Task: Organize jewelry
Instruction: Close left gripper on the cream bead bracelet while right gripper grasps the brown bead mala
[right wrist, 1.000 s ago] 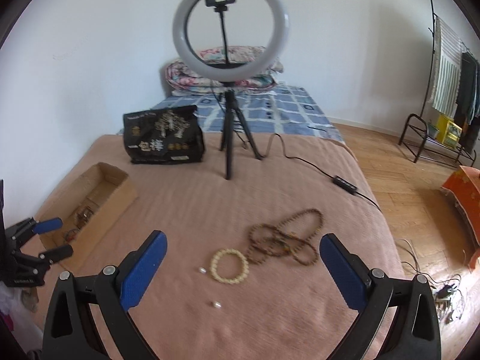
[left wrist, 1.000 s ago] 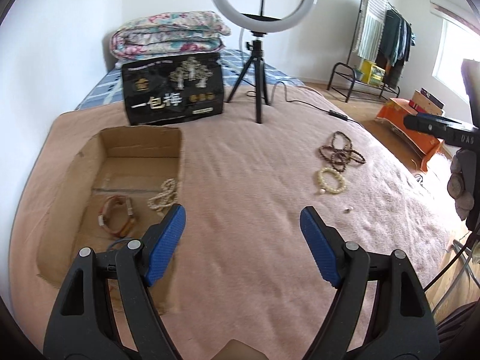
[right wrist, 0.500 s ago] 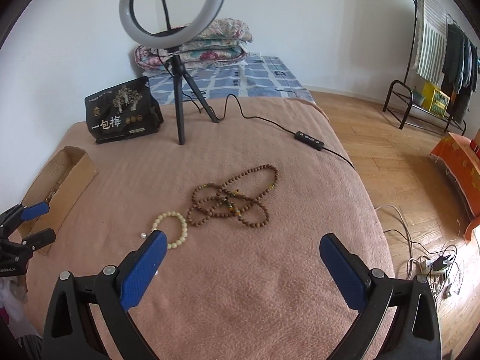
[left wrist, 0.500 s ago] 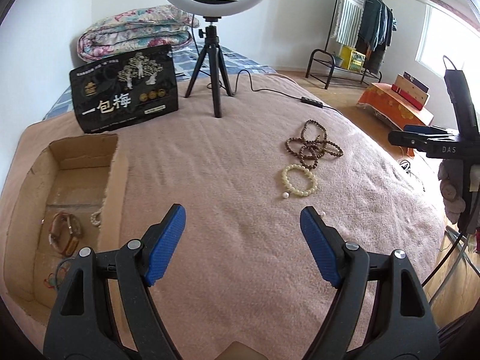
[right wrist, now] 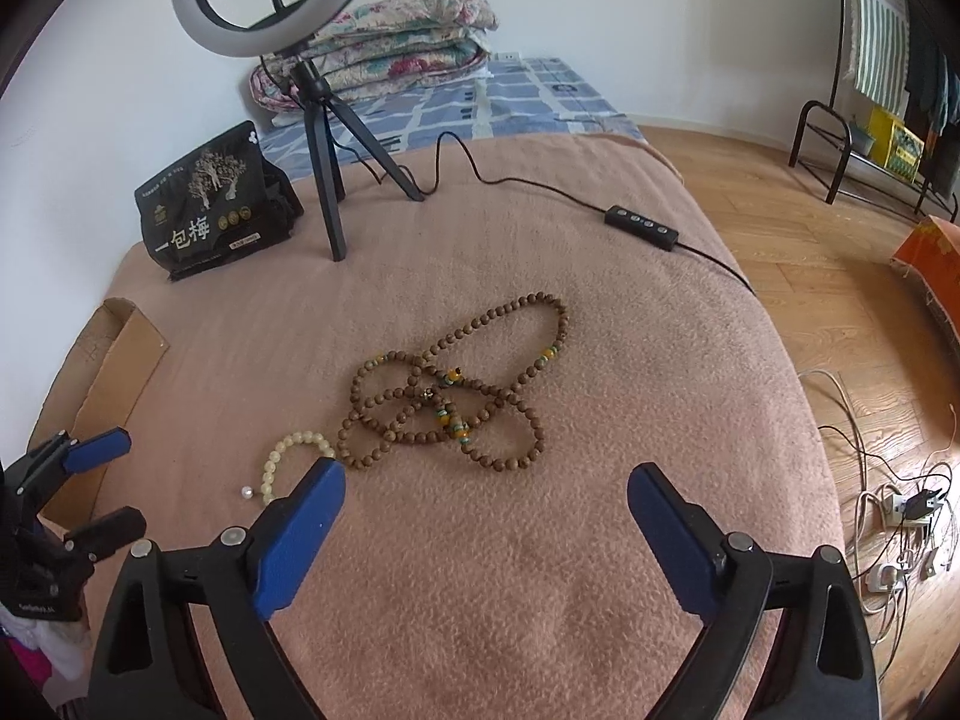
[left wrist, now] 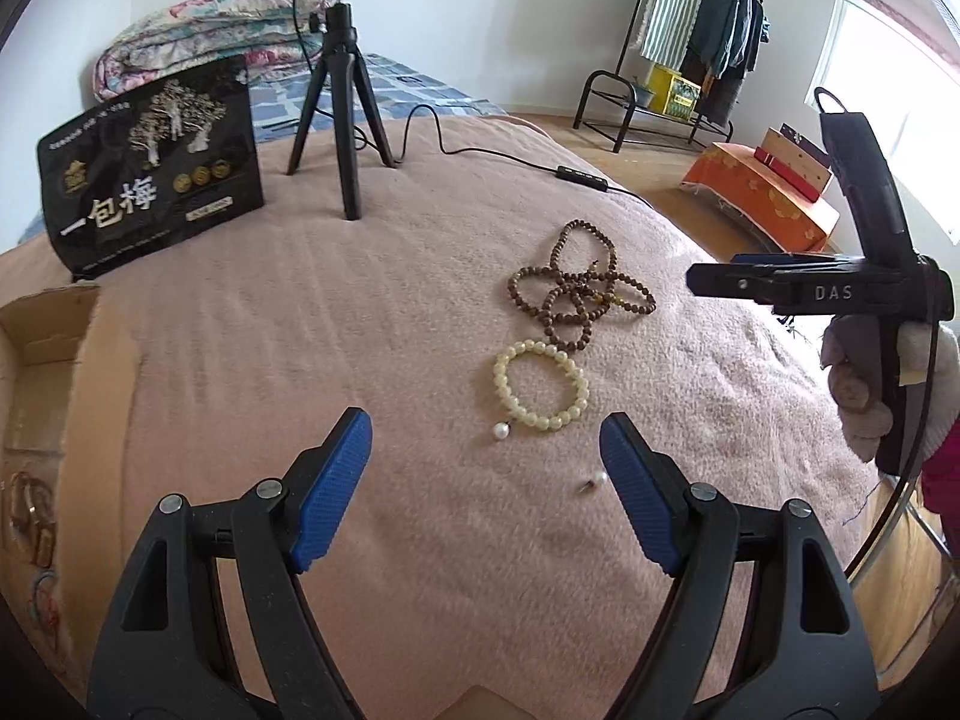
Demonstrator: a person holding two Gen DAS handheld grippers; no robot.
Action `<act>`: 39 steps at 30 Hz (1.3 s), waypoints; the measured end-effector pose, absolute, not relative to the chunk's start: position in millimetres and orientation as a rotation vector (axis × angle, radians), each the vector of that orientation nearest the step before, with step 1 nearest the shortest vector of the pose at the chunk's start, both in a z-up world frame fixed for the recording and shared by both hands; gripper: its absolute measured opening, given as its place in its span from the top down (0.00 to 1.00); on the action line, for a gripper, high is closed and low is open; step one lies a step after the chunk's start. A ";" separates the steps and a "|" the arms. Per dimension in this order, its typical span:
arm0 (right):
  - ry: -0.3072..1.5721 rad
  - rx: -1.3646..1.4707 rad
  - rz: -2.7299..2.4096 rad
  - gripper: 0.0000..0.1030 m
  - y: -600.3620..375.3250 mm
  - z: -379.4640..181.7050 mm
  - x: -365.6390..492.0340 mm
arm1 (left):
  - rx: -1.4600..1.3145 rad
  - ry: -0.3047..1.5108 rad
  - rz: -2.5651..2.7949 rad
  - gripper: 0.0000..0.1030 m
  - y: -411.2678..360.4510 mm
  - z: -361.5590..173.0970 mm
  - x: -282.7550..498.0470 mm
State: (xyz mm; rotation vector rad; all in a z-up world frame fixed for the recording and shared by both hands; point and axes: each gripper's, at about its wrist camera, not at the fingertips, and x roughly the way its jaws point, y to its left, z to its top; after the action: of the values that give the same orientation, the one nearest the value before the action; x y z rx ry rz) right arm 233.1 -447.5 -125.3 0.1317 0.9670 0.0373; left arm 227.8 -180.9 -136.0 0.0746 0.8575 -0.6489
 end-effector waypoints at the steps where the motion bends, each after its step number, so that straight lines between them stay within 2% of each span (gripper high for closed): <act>1: 0.975 0.138 0.037 0.08 -447.7 -128.2 237.7 | 0.072 0.863 -0.655 0.23 -184.4 -137.3 230.1; 4: 0.999 0.162 0.038 0.09 -448.6 -138.8 252.6 | 0.072 0.890 -0.672 0.27 -199.2 -144.8 241.5; 8: 1.032 0.203 0.033 0.10 -448.3 -150.7 273.9 | 0.070 0.931 -0.677 0.36 -213.4 -156.0 254.1; 14: 1.079 0.240 0.018 0.11 -445.5 -168.3 297.4 | 0.060 0.961 -0.690 0.37 -224.9 -168.5 264.1; 17: 1.096 0.278 0.016 0.13 -445.8 -176.1 304.7 | 0.055 0.976 -0.685 0.42 -228.3 -174.9 270.1; 20: 1.107 0.300 0.008 0.13 -444.7 -183.2 311.7 | 0.042 0.987 -0.684 0.43 -229.6 -179.7 275.7; 30: 1.134 0.213 -0.043 0.12 -432.6 -193.4 332.3 | 0.059 0.989 -0.689 0.44 -241.2 -190.4 282.3; 34: 1.152 0.144 -0.082 0.16 -425.4 -196.2 338.1 | 0.090 0.978 -0.654 0.58 -242.7 -192.3 282.6; 37: 1.158 0.109 -0.094 0.23 -423.3 -195.5 338.9 | 0.086 0.978 -0.636 0.68 -239.8 -193.0 284.7; 39: 1.160 0.093 -0.098 0.31 -423.4 -194.6 337.7 | 0.082 0.979 -0.623 0.74 -238.4 -193.2 286.4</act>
State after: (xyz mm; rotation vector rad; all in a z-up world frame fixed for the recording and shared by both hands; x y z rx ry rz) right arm 337.7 -423.4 -194.6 0.0933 1.1598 -0.0977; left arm 286.4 -238.4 -193.2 0.0816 0.9788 -0.6229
